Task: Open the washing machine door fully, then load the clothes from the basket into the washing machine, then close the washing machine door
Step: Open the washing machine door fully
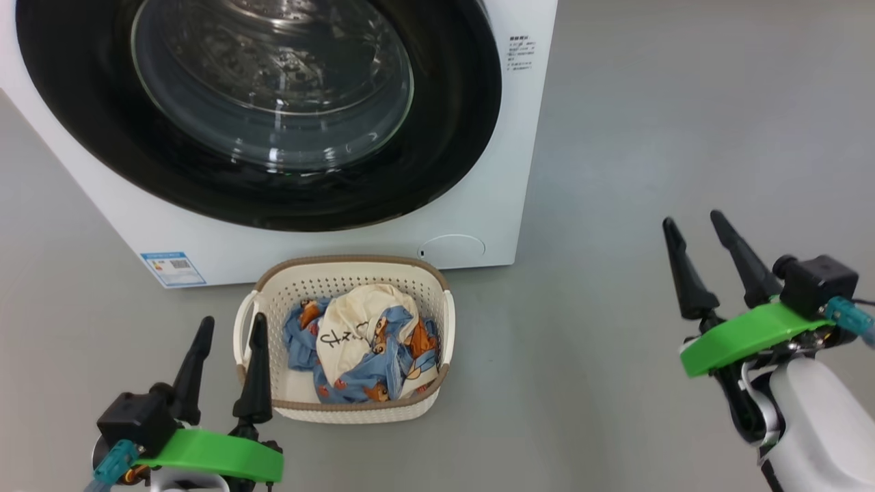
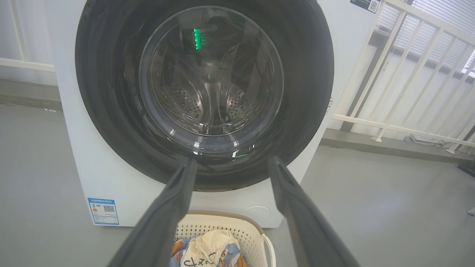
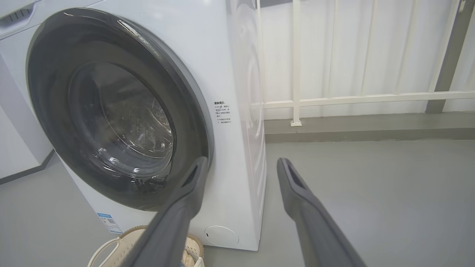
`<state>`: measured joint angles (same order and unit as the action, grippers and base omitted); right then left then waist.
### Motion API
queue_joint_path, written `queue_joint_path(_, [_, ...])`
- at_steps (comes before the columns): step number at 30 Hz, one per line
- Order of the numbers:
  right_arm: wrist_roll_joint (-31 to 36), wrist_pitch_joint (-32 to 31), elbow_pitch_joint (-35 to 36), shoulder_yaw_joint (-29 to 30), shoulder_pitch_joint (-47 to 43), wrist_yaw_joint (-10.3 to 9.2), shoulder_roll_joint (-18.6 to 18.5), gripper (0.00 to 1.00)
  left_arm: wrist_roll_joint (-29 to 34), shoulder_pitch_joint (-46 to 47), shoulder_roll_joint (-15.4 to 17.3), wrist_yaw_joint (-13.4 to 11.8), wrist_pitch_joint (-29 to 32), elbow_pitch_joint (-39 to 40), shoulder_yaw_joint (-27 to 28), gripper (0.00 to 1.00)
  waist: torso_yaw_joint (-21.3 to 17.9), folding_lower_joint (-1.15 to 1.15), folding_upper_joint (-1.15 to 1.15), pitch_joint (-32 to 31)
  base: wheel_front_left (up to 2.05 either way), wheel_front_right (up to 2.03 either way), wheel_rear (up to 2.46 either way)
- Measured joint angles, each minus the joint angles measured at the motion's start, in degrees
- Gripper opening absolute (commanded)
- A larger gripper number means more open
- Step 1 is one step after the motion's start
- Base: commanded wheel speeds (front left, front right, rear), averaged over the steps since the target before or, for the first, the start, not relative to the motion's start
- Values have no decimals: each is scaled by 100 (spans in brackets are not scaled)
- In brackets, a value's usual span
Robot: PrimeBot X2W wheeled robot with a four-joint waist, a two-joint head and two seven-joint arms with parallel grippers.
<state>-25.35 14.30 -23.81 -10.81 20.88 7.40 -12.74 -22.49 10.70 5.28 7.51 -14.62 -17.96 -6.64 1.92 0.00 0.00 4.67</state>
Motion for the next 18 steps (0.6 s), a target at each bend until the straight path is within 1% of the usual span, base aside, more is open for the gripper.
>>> queue_joint_path(1, [-9, 0, 0, 27, 43, 0, -4, 79, 0, 4, 0, 0, 0, 0, -2, 100, 7, 0, 0, 26, 0, 0, 0])
queue_joint_path(2, [-41, 0, 2, 65, 93, 0, -7, 49, 0, 9, 1, 0, -1, 0, -4, 100, 14, 0, 0, 51, 0, 0, 0])
queue_joint_path(3, [-58, 0, 4, 96, 144, 0, -16, 38, 0, 13, 1, 0, -1, 0, -10, 100, 21, 0, 0, 76, 0, 0, 0])
queue_joint_path(4, [-60, 0, 4, 115, 199, 0, -36, 16, 0, 18, 1, 0, 0, 0, -21, 100, 29, 0, 0, 103, 0, 0, 0])
queue_joint_path(5, [-66, 0, 11, 137, 249, 0, -56, 0, 0, 29, 2, 0, 0, 0, -30, 100, 37, 0, 0, 130, 0, 0, 0])
queue_joint_path(12, [-437, 0, 68, 279, 605, 0, -171, 0, 0, 204, 12, 0, 0, 62, -51, 100, 105, 0, 0, 372, 0, 0, 0])
queue_joint_path(18, [-1168, 19, 19, 257, 1057, 0, -270, 0, 0, 378, 33, 0, -1, 231, -62, 100, 169, 0, 0, 671, 0, 0, 0])
